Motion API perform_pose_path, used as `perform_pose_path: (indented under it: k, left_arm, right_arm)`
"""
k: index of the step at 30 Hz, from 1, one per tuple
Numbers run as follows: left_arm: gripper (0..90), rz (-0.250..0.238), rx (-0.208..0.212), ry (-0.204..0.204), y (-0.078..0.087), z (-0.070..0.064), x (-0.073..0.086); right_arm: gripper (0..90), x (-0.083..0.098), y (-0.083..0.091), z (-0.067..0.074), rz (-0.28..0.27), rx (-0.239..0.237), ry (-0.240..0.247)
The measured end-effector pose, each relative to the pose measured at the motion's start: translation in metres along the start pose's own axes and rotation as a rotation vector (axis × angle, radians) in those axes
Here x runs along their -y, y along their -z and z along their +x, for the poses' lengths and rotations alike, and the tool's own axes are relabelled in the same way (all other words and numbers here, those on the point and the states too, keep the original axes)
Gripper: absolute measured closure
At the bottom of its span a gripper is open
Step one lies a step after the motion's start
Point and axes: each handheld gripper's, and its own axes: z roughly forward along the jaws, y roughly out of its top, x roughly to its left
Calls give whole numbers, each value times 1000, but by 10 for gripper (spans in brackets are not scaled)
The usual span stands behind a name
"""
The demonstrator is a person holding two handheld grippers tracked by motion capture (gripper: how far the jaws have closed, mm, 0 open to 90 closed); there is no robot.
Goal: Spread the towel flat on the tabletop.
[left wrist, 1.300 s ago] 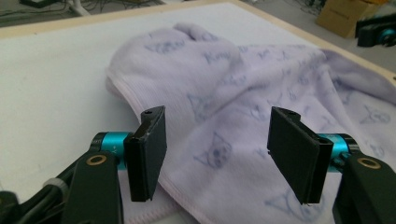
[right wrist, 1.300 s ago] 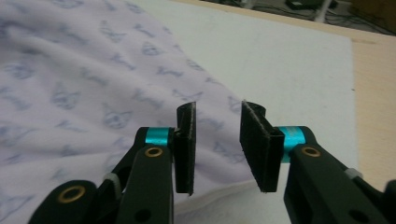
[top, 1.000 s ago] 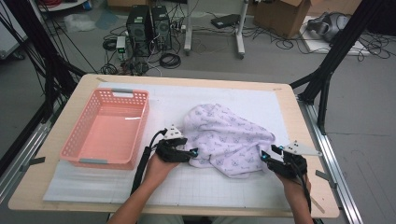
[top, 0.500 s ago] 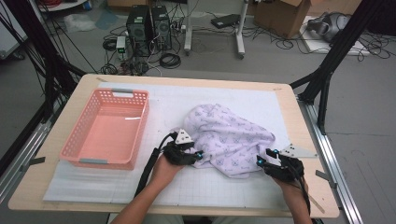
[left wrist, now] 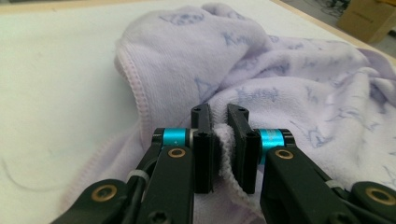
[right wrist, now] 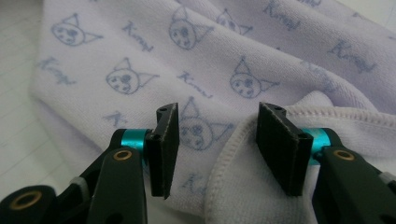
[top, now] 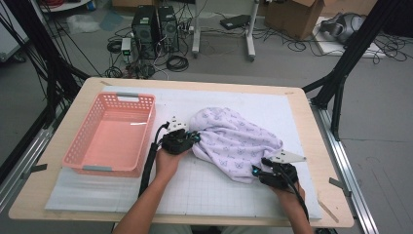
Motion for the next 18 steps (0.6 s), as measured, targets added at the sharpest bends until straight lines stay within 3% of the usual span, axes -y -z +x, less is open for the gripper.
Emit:
perform_pose_path:
  k: [2, 5, 7, 10, 12, 13, 16, 17, 18]
  left_arm:
    - [808, -10, -14, 17, -3, 4, 1]
    - [809, -8, -28, 32, -5, 9, 3]
    - [809, -22, -44, 38, -6, 10, 3]
    - [808, -41, -59, 48, -8, 11, 3]
    - [808, -48, -67, 70, -11, 14, 4]
    - [805, -41, -63, 83, -13, 15, 3]
    - [777, -40, -67, 64, -15, 13, -3]
    - [741, -46, -72, 66, -16, 12, -6]
    - [649, -45, -73, 67, -16, 12, -8]
  right_arm:
    - [556, -4, -6, -1, 11, 17, 10]
    - [815, -11, -13, -4, 51, 11, 41]
    - [839, -19, -12, -12, 47, 13, 34]
    - [841, -26, -8, -33, -56, 20, -74]
    - [840, -30, -14, -42, -28, 35, -85]
    - [840, -34, -20, -47, -8, 60, -77]
    - [840, -43, -27, -56, -25, 121, -87]
    - [840, -46, -29, -58, -30, 145, -95]
    - [840, -48, -31, -62, -27, 186, -103]
